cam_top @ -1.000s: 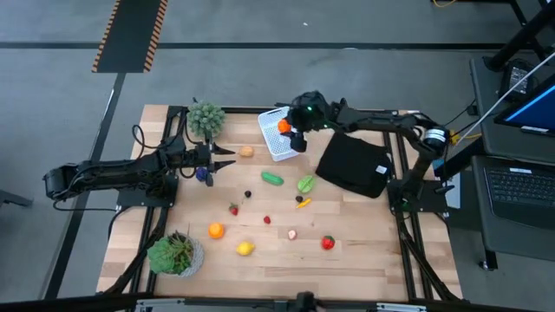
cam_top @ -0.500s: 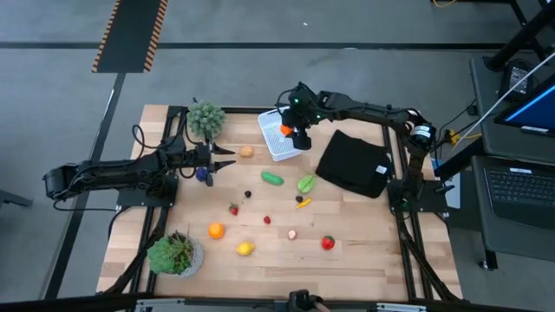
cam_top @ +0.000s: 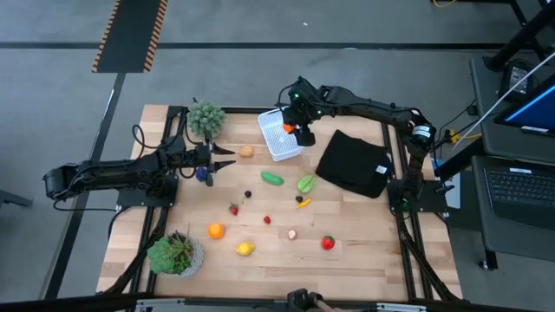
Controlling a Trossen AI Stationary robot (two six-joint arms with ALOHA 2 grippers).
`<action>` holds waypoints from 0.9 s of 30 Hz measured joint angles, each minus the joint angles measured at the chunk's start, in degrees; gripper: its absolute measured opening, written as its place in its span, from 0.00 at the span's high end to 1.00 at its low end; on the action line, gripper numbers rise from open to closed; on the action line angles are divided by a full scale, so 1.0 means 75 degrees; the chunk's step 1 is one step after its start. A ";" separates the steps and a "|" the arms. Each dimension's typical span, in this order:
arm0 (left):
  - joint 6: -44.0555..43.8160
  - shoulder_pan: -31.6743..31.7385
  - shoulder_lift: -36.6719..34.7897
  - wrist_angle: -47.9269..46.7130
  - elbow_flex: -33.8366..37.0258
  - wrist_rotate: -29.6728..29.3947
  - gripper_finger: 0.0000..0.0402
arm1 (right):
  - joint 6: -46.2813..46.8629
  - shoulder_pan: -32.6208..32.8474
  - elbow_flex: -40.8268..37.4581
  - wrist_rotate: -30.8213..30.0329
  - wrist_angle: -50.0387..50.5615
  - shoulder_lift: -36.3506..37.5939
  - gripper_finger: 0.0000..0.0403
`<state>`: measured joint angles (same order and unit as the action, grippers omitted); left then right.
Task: Pick and placing Produce into tupperware
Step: Put the tangerine into the basket
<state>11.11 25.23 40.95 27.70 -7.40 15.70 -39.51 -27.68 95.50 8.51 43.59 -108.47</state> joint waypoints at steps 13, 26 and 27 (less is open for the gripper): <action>0.0000 -0.0002 0.0000 -0.0006 0.0000 -0.0001 0.69 | -0.0231 -0.0029 0.0003 0.0007 -0.0705 -0.0747 0.39; 0.0003 0.0000 -0.0002 -0.0032 0.0000 -0.0003 0.69 | -0.0206 -0.0032 0.0000 0.0143 -0.0946 -0.1534 0.39; 0.0003 0.0000 -0.0003 -0.0032 0.0000 -0.0006 0.69 | -0.0184 -0.0032 0.0000 0.0143 -0.0944 -0.1574 0.39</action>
<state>11.14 25.23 40.93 27.46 -7.40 15.66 -40.88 -27.92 95.50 9.58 36.51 -120.27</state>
